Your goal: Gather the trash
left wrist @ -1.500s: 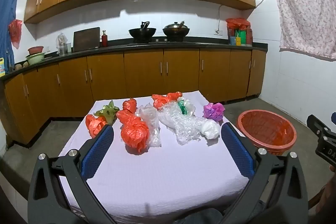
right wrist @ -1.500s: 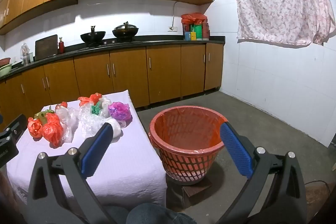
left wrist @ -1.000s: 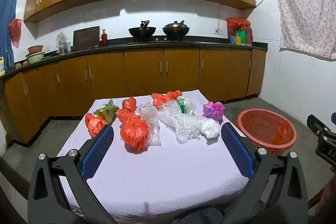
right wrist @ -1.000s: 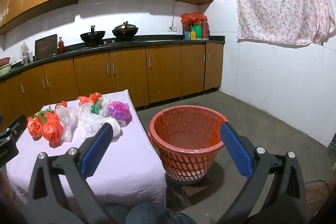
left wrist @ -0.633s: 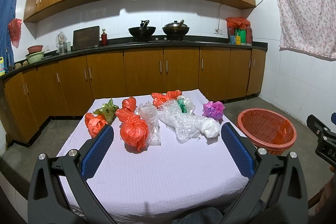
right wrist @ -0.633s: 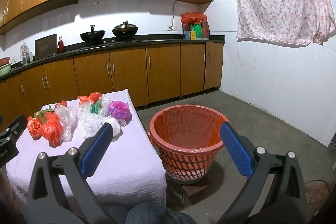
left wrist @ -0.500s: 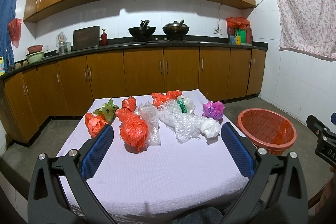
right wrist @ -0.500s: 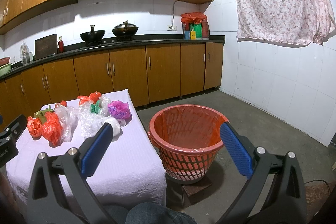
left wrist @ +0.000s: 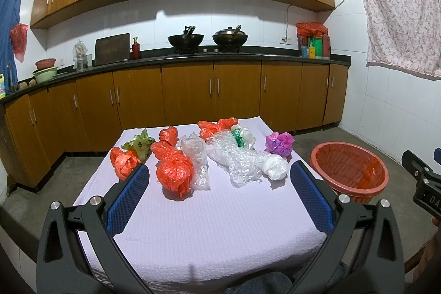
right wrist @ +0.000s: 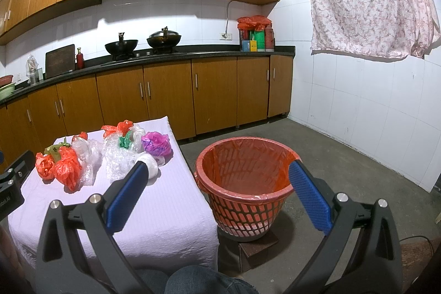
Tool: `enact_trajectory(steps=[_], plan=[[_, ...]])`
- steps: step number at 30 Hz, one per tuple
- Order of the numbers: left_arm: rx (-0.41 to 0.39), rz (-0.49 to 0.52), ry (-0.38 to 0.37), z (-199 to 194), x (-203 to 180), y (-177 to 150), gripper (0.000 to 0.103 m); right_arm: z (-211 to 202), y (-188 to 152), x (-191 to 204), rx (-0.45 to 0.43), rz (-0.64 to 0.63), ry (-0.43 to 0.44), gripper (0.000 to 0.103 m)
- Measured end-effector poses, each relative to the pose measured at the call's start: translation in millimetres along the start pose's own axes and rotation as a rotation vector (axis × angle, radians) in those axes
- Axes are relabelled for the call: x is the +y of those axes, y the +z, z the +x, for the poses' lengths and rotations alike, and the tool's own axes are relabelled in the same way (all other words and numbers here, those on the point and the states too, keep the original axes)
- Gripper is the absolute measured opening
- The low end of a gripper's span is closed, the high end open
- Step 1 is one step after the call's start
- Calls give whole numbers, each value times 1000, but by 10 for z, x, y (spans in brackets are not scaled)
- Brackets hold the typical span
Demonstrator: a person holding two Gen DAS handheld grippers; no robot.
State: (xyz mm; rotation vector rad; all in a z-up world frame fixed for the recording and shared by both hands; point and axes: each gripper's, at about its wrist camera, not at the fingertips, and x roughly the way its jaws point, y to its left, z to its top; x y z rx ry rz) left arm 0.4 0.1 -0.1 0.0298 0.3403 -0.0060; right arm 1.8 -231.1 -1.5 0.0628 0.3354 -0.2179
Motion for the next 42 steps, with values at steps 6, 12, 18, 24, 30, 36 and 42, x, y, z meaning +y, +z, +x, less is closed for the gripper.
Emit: enact_trajectory(steps=[6, 12, 18, 24, 30, 36, 42], plan=[[1, 0, -1, 0, 0, 0, 101, 1, 0, -2, 1, 0, 1, 99], [2, 0, -1, 1, -1, 0, 101, 0, 0, -2, 1, 0, 1, 99], [2, -1, -1, -1, -14, -3, 101, 0, 3, -2, 1, 0, 0, 99], [3, -1, 0, -6, -41, -9, 101, 0, 8, 1, 2, -1, 0, 99], [3, -1, 0, -12, -70, -15, 101, -2, 15, 8, 2, 0, 1, 99], [4, -2, -1, -16, -97, -21, 101, -2, 18, 14, 2, 1, 1, 99], [4, -2, -1, -21, -126, -28, 101, 3, 19, 19, 3, 1, 2, 99]])
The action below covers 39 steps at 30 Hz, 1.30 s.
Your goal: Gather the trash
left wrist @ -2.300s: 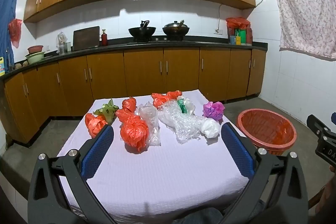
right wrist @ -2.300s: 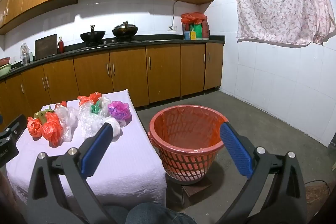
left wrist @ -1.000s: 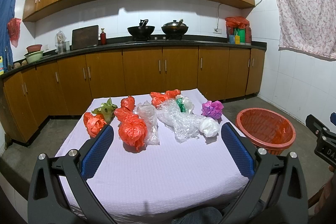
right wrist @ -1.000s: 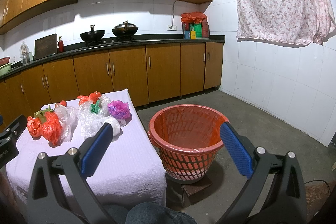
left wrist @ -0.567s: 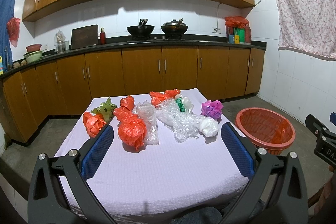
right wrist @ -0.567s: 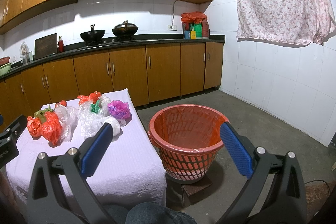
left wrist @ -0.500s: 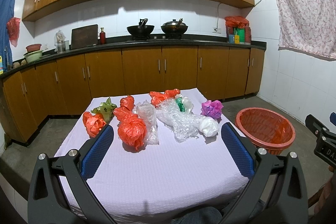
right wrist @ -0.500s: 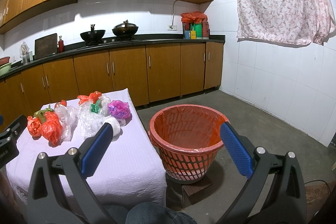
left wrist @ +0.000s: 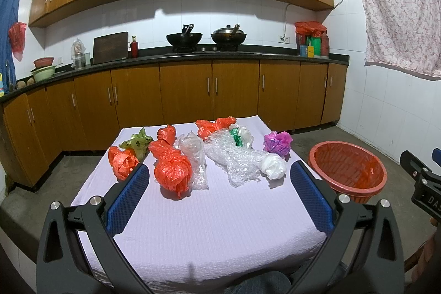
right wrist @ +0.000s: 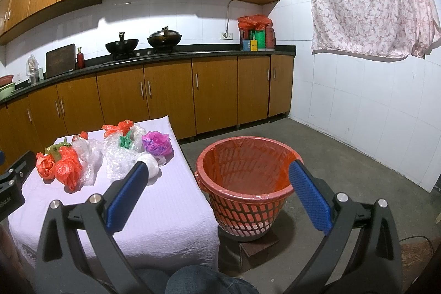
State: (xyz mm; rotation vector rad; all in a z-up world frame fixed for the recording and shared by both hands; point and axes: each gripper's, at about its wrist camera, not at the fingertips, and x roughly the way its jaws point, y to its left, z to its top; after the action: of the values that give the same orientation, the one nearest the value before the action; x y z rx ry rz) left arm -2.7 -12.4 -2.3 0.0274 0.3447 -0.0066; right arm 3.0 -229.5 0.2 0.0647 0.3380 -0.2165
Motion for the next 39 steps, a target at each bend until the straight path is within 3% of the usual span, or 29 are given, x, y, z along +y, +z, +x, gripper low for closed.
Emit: enact_trajectory(steps=[12, 22, 30, 33, 37, 39], plan=[[24, -12, 26, 32, -4, -86, 101, 138, -33, 3, 23, -3, 20, 99], [131, -85, 100, 325, 453, -252, 101, 438, -68, 171, 84, -23, 71, 99], [217, -147, 183, 825, 814, -225, 101, 936, -21, 410, 150, -10, 156, 99], [233, -157, 184, 1049, 854, -196, 101, 1168, -4, 570, 179, -27, 185, 93], [270, -162, 177, 1341, 878, -172, 101, 1552, 3, 748, 262, -5, 247, 77], [292, -172, 171, 1490, 905, -172, 99, 1723, -4, 830, 292, 1, 259, 75]])
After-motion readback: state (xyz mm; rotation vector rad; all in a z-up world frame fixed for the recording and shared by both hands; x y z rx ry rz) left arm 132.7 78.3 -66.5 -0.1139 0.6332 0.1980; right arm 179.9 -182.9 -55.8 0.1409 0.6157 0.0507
